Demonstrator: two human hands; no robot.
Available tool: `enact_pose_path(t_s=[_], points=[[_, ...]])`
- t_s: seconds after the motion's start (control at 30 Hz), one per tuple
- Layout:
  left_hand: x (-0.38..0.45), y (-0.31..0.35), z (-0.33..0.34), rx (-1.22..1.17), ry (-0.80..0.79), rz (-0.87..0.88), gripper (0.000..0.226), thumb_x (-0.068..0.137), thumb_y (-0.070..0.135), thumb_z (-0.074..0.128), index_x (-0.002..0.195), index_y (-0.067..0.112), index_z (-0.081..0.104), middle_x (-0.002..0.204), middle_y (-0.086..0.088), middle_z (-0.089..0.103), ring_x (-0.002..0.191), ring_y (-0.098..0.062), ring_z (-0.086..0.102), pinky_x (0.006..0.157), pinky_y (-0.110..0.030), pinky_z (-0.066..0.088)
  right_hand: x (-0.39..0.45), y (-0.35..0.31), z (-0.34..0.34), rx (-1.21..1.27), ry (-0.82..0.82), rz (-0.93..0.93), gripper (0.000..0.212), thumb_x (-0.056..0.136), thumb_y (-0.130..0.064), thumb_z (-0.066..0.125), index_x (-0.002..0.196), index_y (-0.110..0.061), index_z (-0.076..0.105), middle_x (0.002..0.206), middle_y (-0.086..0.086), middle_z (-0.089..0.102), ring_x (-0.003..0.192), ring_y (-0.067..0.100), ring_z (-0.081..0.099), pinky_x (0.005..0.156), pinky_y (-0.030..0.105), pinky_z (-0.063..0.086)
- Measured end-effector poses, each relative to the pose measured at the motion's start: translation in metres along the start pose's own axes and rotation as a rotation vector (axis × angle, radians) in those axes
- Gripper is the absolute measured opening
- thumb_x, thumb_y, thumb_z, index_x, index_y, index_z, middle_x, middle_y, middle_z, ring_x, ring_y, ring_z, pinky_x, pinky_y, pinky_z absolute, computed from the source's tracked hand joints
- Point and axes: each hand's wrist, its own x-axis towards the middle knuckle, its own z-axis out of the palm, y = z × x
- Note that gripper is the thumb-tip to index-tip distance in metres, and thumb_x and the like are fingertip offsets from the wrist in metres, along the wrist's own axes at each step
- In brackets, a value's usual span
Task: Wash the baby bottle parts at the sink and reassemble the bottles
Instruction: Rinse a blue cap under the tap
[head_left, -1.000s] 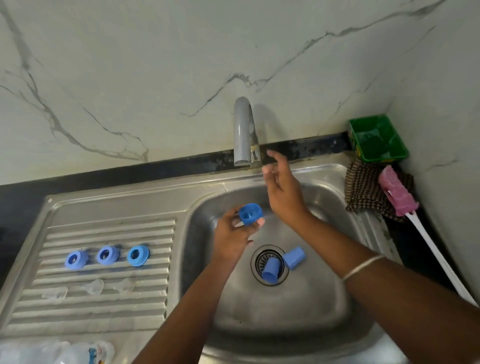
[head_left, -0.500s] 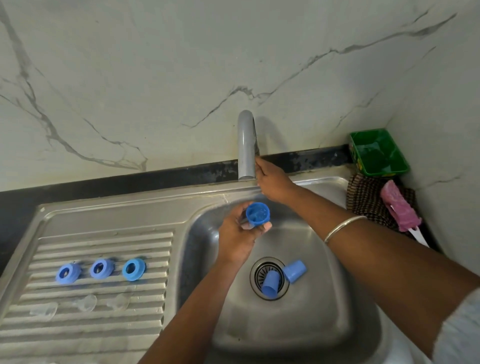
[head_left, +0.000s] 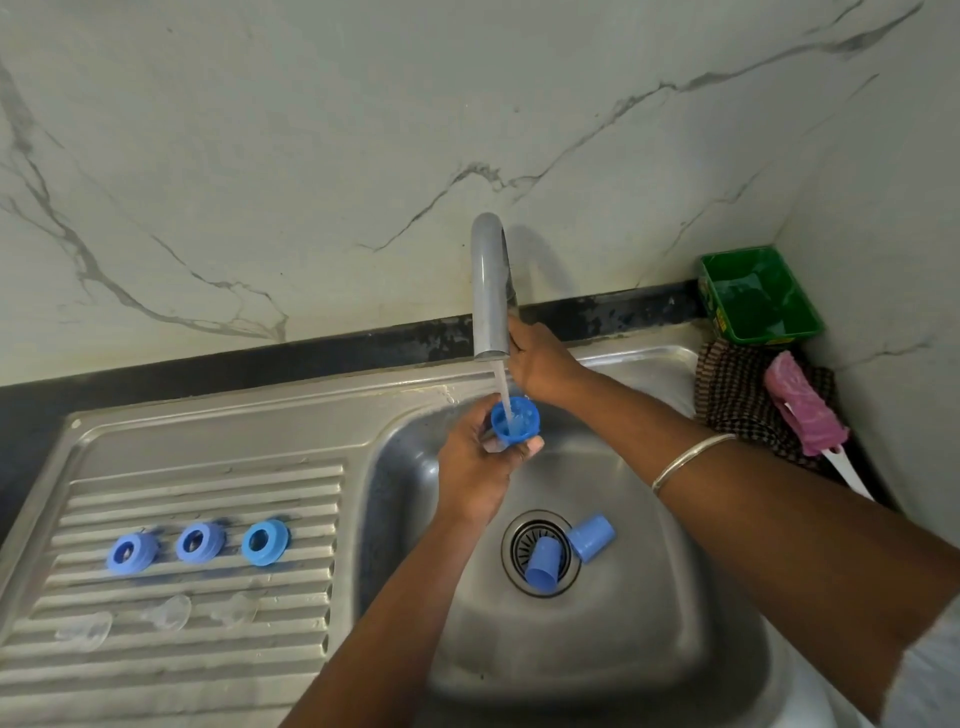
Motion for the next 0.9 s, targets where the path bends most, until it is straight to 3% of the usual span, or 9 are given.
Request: enact_pose_path(t_s=[0.1, 0.17, 0.23, 0.33, 0.47, 0.53, 0.63, 0.77, 0.9], points=[[0.000, -0.004, 0.000, 0.020, 0.007, -0.007, 0.044, 0.077, 0.015, 0.083, 0.117, 0.022, 0.066, 0.109, 0.004, 0.071, 0.098, -0.015, 0.065, 0.088, -0.057, 0.052, -0.013, 0.003, 0.002, 0.088, 0.062, -0.030, 0.032, 0.106, -0.041, 0.033, 0.127, -0.020, 0.044, 0.097, 0.015, 0.064, 0.089, 0.028, 0.064, 0.083, 0.046, 0.056], [0.002, -0.008, 0.000, 0.040, 0.026, -0.022, 0.047, 0.077, 0.019, 0.084, 0.119, 0.021, 0.064, 0.110, 0.005, 0.071, 0.101, -0.017, 0.066, 0.084, -0.048, 0.055, -0.029, 0.010, 0.004, 0.197, 0.169, -0.005, 0.028, 0.106, -0.045, 0.032, 0.121, -0.026, 0.044, 0.094, -0.002, 0.062, 0.085, 0.015, 0.063, 0.074, 0.032, 0.052], [0.003, -0.009, 0.001, 0.051, 0.026, -0.057, 0.044, 0.078, 0.023, 0.084, 0.116, 0.024, 0.063, 0.106, 0.009, 0.070, 0.095, -0.010, 0.067, 0.073, -0.029, 0.055, -0.048, 0.020, 0.010, 0.333, 0.260, 0.098, 0.020, 0.105, -0.046, 0.036, 0.113, -0.032, 0.048, 0.096, -0.014, 0.058, 0.090, 0.010, 0.061, 0.077, 0.030, 0.050], [0.006, -0.008, 0.003, -0.007, 0.010, -0.166, 0.023, 0.084, 0.030, 0.078, 0.101, 0.030, 0.062, 0.091, 0.013, 0.070, 0.085, -0.004, 0.065, 0.062, -0.020, 0.047, -0.078, 0.033, 0.019, 0.600, 0.216, 0.288, 0.015, 0.104, -0.039, 0.045, 0.103, -0.030, 0.057, 0.102, 0.001, 0.066, 0.096, 0.025, 0.066, 0.078, 0.041, 0.056], [0.009, -0.004, 0.007, -0.085, -0.012, -0.330, 0.017, 0.097, 0.045, 0.056, 0.099, 0.029, 0.062, 0.088, 0.009, 0.069, 0.081, -0.010, 0.063, 0.059, -0.025, 0.048, -0.102, 0.032, 0.034, 0.730, 0.053, 0.401, 0.023, 0.102, -0.033, 0.051, 0.116, -0.019, 0.063, 0.106, 0.005, 0.069, 0.086, 0.016, 0.066, 0.061, 0.026, 0.050], [0.011, -0.001, 0.011, -0.205, 0.050, -0.441, 0.024, 0.100, 0.046, 0.049, 0.096, 0.027, 0.063, 0.086, 0.002, 0.069, 0.072, -0.011, 0.064, 0.054, -0.025, 0.049, -0.104, 0.025, 0.044, 0.732, 0.052, 0.431, 0.028, 0.100, -0.033, 0.055, 0.117, -0.013, 0.064, 0.105, 0.007, 0.071, 0.085, 0.019, 0.069, 0.061, 0.027, 0.050], [0.014, 0.002, 0.008, -0.474, 0.204, -0.616, 0.037, 0.102, 0.047, 0.046, 0.092, 0.015, 0.060, 0.053, -0.002, 0.068, 0.042, -0.010, 0.064, 0.041, -0.021, 0.049, -0.098, 0.010, 0.055, 0.586, 0.117, 0.465, 0.029, 0.095, -0.039, 0.063, 0.102, -0.011, 0.067, 0.091, 0.008, 0.073, 0.076, 0.017, 0.070, 0.061, 0.023, 0.051], [0.013, 0.001, 0.001, -0.596, 0.275, -0.693, 0.042, 0.101, 0.049, 0.048, 0.095, 0.008, 0.058, 0.049, -0.006, 0.066, 0.037, -0.012, 0.062, 0.038, -0.022, 0.048, -0.086, -0.005, 0.060, 0.426, 0.109, 0.475, 0.041, 0.088, -0.051, 0.068, 0.082, -0.011, 0.064, 0.067, 0.001, 0.065, 0.053, 0.002, 0.061, 0.047, 0.012, 0.041], [0.009, -0.002, -0.002, -0.452, 0.253, -0.640, 0.042, 0.102, 0.051, 0.044, 0.090, 0.014, 0.060, 0.060, -0.003, 0.068, 0.048, -0.011, 0.064, 0.043, -0.022, 0.048, -0.084, -0.011, 0.060, 0.421, 0.072, 0.496, 0.047, 0.088, -0.050, 0.069, 0.101, -0.005, 0.068, 0.083, 0.006, 0.070, 0.073, 0.015, 0.068, 0.062, 0.024, 0.054]])
